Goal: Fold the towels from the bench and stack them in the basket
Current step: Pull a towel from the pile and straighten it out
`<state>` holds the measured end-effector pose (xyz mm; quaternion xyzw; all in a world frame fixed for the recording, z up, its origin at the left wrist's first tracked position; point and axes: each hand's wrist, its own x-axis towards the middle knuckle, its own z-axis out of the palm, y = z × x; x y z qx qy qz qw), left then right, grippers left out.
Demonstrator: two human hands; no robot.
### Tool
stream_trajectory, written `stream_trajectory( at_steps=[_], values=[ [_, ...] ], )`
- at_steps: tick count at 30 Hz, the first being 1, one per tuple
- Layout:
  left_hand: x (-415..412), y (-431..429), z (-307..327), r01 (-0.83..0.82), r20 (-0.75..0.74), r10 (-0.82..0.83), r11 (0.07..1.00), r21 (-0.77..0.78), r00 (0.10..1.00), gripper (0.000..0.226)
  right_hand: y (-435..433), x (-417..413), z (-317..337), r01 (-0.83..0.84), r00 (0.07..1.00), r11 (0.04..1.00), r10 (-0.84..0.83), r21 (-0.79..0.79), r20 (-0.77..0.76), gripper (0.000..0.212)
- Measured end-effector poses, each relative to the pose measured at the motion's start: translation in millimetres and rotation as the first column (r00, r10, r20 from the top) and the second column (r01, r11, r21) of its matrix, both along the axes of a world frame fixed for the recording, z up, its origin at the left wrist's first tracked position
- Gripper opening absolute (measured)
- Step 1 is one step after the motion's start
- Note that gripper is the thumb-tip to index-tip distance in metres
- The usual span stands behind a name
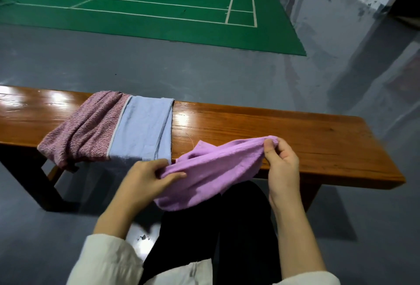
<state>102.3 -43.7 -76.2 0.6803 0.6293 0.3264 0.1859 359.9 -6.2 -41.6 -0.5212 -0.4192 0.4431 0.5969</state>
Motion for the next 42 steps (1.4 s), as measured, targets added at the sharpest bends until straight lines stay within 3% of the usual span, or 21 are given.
stream_trajectory(
  at_steps=[5, 12, 16, 20, 24, 28, 34, 35, 37, 39, 42],
  values=[
    [-55.6, 4.7, -3.5, 0.036, -0.315, -0.009, 0.996, 0.079, 0.949, 0.058, 11.1, 4.8, -5.3, 0.16, 0.987, 0.986, -0.16, 0.04, -0.003, 0.022],
    [-83.8, 30.6, 16.7, 0.139, -0.627, -0.046, 0.985, 0.101, 0.778, 0.029, 34.3, -1.1, -7.1, 0.181, 0.982, 0.98, -0.176, 0.08, -0.064, 0.025],
    [-87.3, 47.0, 52.4, 0.129, -0.618, 0.046, 0.963, 0.236, 0.785, 0.031, 57.2, -4.4, 5.9, 0.196, 0.977, 0.976, -0.187, 0.092, -0.103, 0.024],
    [-86.5, 47.4, 78.7, -0.026, -0.542, 0.204, 0.948, 0.318, 0.815, 0.015, 73.6, -4.3, 23.0, 0.145, 0.988, 0.981, -0.136, 0.126, -0.075, 0.029],
    [-75.5, 54.4, 106.2, -0.129, -0.522, 0.309, 0.927, 0.351, 0.795, 0.032, 84.0, -0.5, 51.0, 0.14, 0.99, 0.975, -0.133, 0.172, -0.052, 0.031],
    [-64.9, 62.1, 142.9, -0.147, -0.534, 0.356, 0.908, 0.393, 0.767, 0.015, 89.7, 1.6, 83.3, 0.15, 0.987, 0.963, -0.158, 0.222, 0.015, 0.03],
    [-59.7, 75.4, 178.8, -0.097, -0.334, 0.267, 0.888, 0.449, 0.904, 0.004, 88.1, 15.3, 121.0, 0.211, 0.972, 0.937, -0.23, 0.28, 0.04, 0.015],
    [-61.0, 77.0, 179.6, -0.116, -0.259, 0.238, 0.904, 0.411, 0.936, 0.004, 86.4, 19.1, 124.6, 0.215, 0.97, 0.934, -0.239, 0.285, 0.05, 0.014],
    [-57.8, 74.8, 181.0, -0.158, 0.033, 0.156, 0.931, 0.329, 0.987, 0.006, 80.8, 23.9, 131.3, 0.193, 0.971, 0.932, -0.226, 0.306, 0.077, 0.013],
    [-49.5, 70.7, 183.2, -0.217, 0.31, 0.122, 0.93, 0.296, 0.943, 0.017, 76.5, 26.0, 139.4, 0.174, 0.968, 0.921, -0.225, 0.348, 0.111, 0.013],
    [-36.8, 64.6, 193.2, -0.28, 0.489, 0.077, 0.891, 0.357, 0.869, 0.015, 75.2, 31.1, 152.7, 0.215, 0.962, 0.893, -0.264, 0.396, 0.073, 0.022]
  ],
)
